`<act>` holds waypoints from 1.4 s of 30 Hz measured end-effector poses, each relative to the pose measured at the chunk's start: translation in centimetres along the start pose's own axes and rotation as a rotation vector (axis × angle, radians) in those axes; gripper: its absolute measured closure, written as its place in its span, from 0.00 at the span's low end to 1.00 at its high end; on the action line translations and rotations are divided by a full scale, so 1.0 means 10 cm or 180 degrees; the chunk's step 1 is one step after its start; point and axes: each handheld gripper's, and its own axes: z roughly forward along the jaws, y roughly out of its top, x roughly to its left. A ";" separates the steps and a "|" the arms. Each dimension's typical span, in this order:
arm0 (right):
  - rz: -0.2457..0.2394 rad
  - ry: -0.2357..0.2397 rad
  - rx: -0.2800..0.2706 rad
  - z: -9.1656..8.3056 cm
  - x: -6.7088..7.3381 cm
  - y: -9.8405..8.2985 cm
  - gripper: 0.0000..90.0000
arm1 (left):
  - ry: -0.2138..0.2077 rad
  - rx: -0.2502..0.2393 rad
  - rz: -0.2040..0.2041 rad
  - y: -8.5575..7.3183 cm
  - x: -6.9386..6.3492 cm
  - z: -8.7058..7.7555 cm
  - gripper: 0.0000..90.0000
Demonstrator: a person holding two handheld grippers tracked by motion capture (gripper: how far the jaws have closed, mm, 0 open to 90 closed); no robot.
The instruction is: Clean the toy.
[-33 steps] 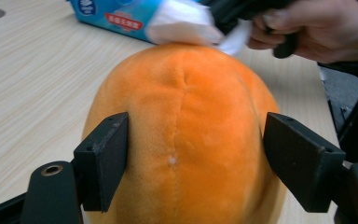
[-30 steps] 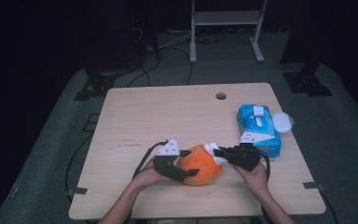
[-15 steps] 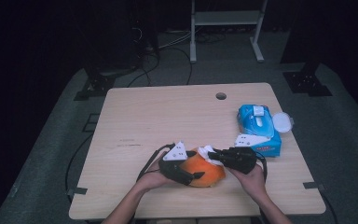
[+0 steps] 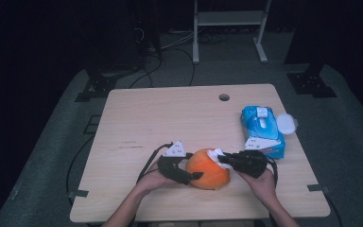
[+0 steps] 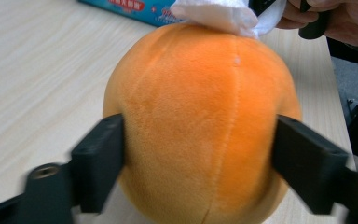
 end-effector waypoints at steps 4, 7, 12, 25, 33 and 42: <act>-0.0107 0.0079 -0.0114 0.01 0.12 0.09 0.92 | -0.0035 -0.0082 0.0223 0.08 -0.03 -0.06 0.36; -0.0306 0.0192 -0.0147 0.09 0.30 0.20 0.92 | 0.0018 -0.0025 0.0476 0.16 -0.11 -0.08 0.38; -0.0374 0.0138 -0.0088 0.12 0.31 0.20 0.92 | 0.0026 -0.0013 0.0496 0.12 -0.08 -0.10 0.38; -0.0010 0.0035 -0.0015 0.02 0.01 0.03 0.92 | -0.0155 -0.0093 -0.0256 -0.02 0.12 -0.04 0.24; -0.0123 0.0087 -0.0163 0.04 0.17 0.18 0.92 | -0.0037 -0.0295 0.0090 0.11 0.13 -0.23 0.45; -0.0147 0.0067 -0.0054 0.10 0.17 0.12 0.92 | -0.0008 -0.0215 -0.0196 0.05 0.16 -0.18 0.17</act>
